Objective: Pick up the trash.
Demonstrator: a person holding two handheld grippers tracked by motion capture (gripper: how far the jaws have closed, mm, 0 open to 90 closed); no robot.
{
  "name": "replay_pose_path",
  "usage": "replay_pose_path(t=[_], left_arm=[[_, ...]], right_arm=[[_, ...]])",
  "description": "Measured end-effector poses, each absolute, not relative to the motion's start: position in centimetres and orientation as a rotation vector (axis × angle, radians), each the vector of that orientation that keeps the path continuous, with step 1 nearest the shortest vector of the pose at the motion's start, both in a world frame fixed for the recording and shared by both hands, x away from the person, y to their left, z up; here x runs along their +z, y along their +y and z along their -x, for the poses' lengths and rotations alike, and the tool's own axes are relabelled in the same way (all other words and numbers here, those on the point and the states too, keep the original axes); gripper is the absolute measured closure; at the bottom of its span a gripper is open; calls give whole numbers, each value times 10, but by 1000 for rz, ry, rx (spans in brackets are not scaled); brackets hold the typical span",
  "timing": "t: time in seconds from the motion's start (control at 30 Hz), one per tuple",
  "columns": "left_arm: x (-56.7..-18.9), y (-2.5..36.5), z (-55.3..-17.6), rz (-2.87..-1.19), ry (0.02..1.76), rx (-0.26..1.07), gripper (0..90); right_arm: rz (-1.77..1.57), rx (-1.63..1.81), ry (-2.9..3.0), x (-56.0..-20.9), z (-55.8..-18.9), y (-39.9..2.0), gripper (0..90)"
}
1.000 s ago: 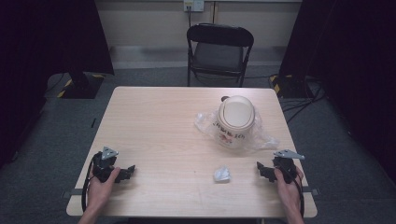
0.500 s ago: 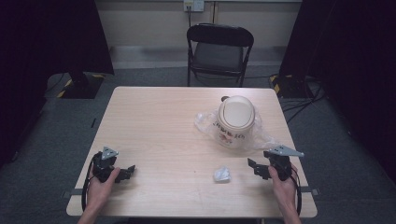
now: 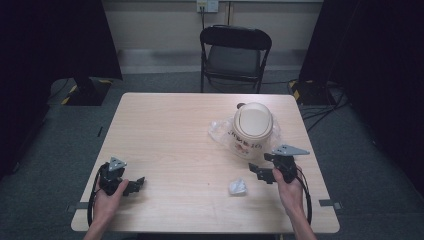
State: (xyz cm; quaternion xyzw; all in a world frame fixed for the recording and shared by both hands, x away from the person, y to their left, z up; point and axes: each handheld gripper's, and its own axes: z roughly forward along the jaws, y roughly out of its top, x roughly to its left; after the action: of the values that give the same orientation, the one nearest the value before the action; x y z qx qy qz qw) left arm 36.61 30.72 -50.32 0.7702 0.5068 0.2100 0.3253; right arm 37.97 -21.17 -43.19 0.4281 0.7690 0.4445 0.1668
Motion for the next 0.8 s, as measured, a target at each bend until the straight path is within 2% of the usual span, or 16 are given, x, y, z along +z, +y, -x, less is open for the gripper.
replay_pose_path(t=[0.8], left_arm=[[-504,307,-366,-2011,1331,549,0]], right_arm=[[-1088,1370,2178,-379,-423,-176,239]])
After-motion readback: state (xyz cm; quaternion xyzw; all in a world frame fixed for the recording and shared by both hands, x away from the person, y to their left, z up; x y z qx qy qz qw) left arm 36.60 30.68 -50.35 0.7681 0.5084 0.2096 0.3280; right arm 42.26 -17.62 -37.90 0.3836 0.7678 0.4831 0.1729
